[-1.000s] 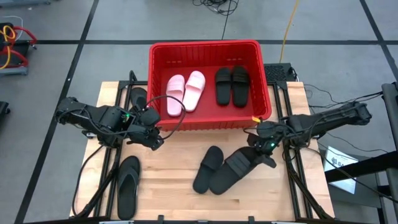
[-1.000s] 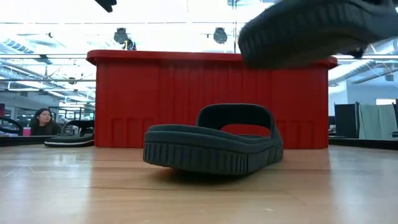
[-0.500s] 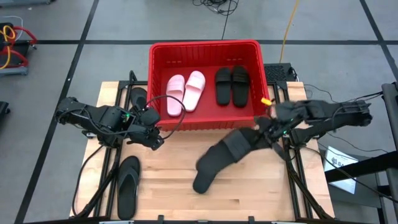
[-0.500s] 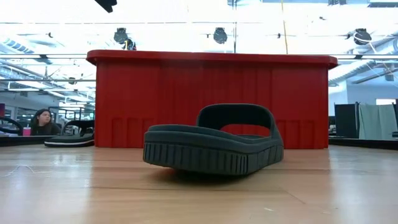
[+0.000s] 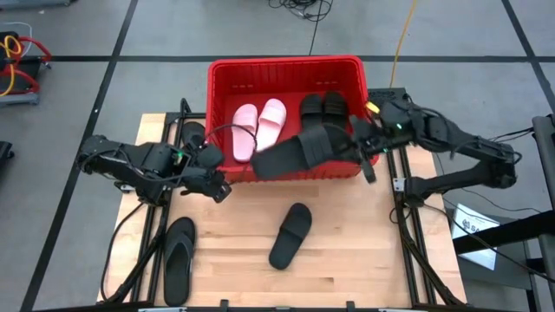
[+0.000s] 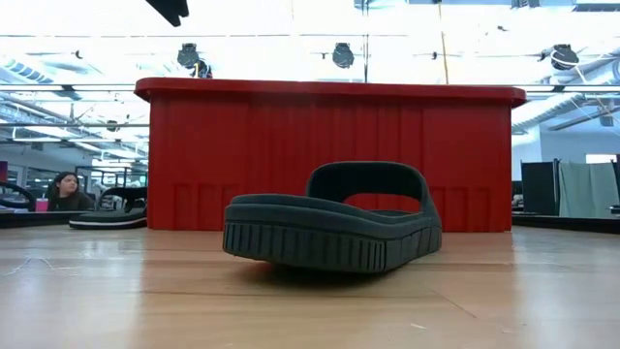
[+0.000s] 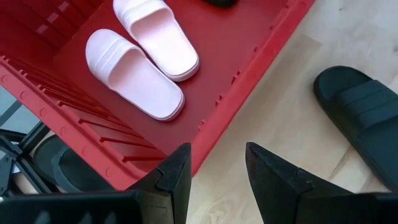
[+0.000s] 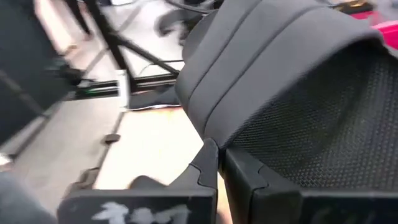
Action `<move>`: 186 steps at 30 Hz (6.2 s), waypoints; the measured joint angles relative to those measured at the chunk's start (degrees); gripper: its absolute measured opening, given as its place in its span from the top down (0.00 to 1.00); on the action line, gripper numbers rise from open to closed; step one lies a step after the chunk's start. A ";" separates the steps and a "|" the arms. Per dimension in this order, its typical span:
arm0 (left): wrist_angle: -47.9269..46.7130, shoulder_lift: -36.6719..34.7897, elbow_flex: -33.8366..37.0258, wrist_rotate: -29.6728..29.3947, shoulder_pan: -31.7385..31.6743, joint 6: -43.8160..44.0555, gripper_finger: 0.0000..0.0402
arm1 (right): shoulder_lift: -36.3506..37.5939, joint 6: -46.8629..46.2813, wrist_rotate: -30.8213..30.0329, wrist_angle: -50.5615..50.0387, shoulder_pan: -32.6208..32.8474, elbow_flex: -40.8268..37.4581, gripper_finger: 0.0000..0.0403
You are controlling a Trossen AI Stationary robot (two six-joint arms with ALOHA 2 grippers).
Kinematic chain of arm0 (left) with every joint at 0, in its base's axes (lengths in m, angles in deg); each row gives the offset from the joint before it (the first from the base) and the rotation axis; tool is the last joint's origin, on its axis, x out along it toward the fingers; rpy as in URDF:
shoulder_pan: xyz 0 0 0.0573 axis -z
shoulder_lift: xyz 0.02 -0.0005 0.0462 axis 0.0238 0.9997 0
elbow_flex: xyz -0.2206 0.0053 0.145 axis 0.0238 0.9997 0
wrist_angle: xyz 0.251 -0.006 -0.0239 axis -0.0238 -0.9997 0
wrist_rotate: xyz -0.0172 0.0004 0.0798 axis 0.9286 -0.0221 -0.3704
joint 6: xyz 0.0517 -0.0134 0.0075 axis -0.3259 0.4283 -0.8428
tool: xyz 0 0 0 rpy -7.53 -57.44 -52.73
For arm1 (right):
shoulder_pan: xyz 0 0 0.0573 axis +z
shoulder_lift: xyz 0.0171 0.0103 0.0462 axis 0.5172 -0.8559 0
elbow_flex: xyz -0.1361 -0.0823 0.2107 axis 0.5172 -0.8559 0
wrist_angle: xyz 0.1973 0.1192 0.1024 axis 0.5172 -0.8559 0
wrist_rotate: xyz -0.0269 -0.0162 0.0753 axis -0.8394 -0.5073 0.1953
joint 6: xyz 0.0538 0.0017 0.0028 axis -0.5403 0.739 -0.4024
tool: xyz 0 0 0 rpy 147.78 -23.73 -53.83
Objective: Pick and place slides into bin
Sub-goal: Put the black slide on top of the pink slide in the red bin
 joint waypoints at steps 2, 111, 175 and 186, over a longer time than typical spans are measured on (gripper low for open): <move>-0.02 0.00 -0.01 -0.09 -0.18 0.13 0.63 | -2.60 2.14 2.07 -0.83 -3.04 2.32 1.00; 32.88 3.99 0.03 -11.70 -25.30 -75.35 0.63 | -45.49 48.03 4.39 -7.79 -16.79 36.62 1.00; 32.15 3.96 0.03 -10.76 -25.30 -67.08 1.00 | -45.51 44.71 9.90 -6.56 -16.70 36.60 0.95; 31.87 3.98 0.03 -10.14 -25.30 -66.95 1.00 | -45.51 44.71 9.86 -6.34 -16.72 36.60 0.80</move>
